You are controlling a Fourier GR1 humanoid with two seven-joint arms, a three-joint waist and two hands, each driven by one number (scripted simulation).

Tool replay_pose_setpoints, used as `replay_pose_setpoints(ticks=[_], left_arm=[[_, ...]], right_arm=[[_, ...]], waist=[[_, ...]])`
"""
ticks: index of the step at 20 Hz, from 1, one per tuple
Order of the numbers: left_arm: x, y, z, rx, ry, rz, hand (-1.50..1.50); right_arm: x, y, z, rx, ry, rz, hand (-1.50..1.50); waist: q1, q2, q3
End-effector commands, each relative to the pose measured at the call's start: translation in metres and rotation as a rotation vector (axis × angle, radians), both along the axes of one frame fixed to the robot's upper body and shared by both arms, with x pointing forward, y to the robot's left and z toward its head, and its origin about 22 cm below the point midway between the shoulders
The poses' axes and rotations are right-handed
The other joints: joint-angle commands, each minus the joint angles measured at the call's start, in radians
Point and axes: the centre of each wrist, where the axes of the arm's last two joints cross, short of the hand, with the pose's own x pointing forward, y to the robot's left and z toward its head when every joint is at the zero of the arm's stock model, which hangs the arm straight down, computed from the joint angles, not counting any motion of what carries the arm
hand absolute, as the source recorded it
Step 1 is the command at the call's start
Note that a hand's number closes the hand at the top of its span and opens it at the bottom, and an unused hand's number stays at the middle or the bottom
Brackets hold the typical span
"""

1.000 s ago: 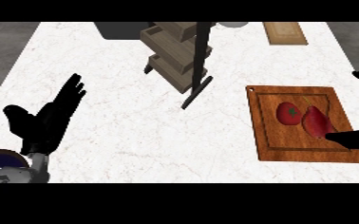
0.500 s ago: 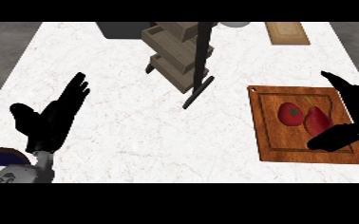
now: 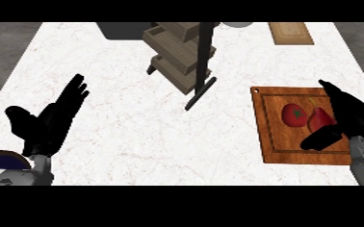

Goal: Pick the pear from the cutting board and place it in the tiered basket

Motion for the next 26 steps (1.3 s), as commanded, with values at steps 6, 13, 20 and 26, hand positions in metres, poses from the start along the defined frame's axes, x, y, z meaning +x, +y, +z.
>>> replay_pose_setpoints(ticks=[6, 13, 20, 26], left_arm=[[-0.009, 0.014, -0.018, -0.013, -0.002, 0.006, 0.0], [-0.011, -0.008, -0.002, 0.002, 0.001, -0.005, 0.0], [0.001, 0.001, -0.016, -0.011, 0.017, -0.002, 0.0], [-0.002, -0.002, -0.004, -0.01, -0.002, -0.012, 0.0]], right_arm=[[0.007, -0.019, -0.062, -0.053, -0.012, -0.031, -1.5], [0.012, -0.045, -0.051, -0.133, -0.029, -0.041, -1.5], [0.01, -0.033, -0.078, -0.028, 0.108, -0.009, 1.5], [0.028, -0.029, -0.088, -0.126, 0.153, 0.09, 1.5]], waist=[[0.0, 0.001, 0.0], [0.001, -0.001, 0.001], [-0.003, 0.0, 0.0], [0.003, 0.0, 0.0]])
